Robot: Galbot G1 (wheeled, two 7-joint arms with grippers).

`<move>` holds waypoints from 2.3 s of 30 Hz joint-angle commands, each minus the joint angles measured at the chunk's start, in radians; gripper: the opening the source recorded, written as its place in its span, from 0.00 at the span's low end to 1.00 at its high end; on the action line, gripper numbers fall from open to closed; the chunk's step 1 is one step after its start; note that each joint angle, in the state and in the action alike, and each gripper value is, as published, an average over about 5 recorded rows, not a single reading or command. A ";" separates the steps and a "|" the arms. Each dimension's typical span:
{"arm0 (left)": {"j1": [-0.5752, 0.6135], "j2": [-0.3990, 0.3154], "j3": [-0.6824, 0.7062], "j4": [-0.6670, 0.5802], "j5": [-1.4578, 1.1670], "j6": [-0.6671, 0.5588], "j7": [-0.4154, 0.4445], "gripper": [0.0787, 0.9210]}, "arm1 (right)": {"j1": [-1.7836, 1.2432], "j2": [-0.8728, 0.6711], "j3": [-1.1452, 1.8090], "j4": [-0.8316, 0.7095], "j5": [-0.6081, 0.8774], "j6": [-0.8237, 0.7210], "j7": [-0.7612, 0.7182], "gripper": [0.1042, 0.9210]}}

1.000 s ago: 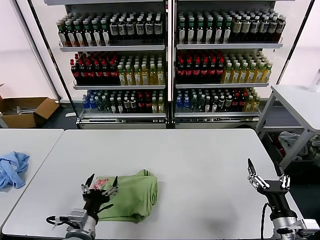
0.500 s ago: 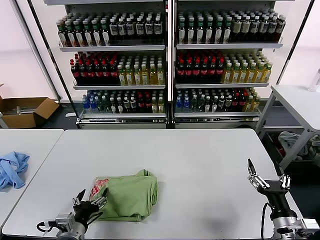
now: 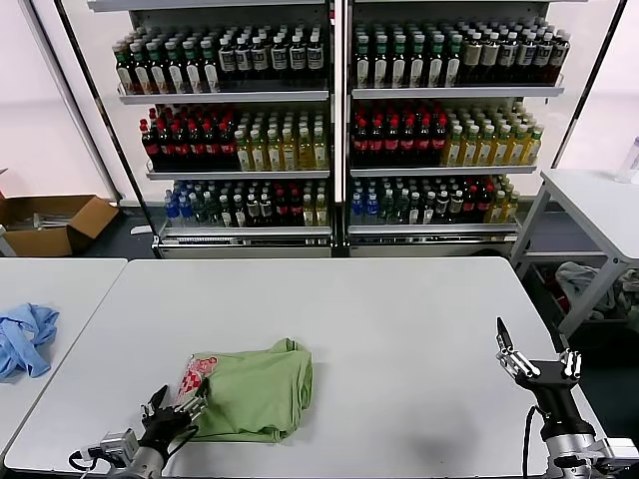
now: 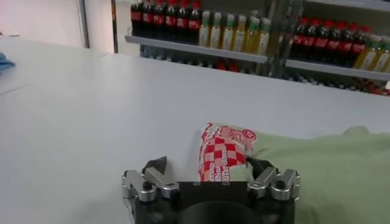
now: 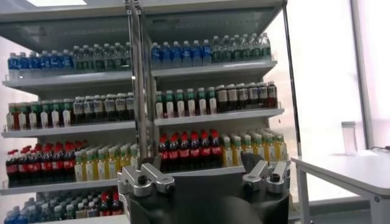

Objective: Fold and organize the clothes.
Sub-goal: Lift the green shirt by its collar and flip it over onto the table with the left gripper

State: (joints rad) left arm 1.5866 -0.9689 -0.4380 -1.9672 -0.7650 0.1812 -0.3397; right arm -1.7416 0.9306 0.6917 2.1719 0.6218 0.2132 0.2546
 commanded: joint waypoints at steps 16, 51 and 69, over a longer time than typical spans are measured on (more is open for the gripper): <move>0.016 -0.008 0.056 0.022 0.081 -0.153 0.031 0.42 | 0.007 0.003 -0.006 -0.002 0.000 0.000 -0.001 0.88; -0.032 0.218 -0.151 -0.035 0.364 -0.078 0.085 0.10 | 0.033 -0.003 -0.020 0.001 0.001 -0.001 -0.002 0.88; -0.223 0.047 0.322 0.052 0.506 -0.053 0.060 0.10 | 0.039 0.000 -0.025 0.000 -0.005 -0.003 -0.006 0.88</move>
State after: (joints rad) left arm 1.4734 -0.8825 -0.3742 -1.8750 -0.3000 0.0527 -0.2725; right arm -1.7066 0.9280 0.6696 2.1712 0.6174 0.2106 0.2489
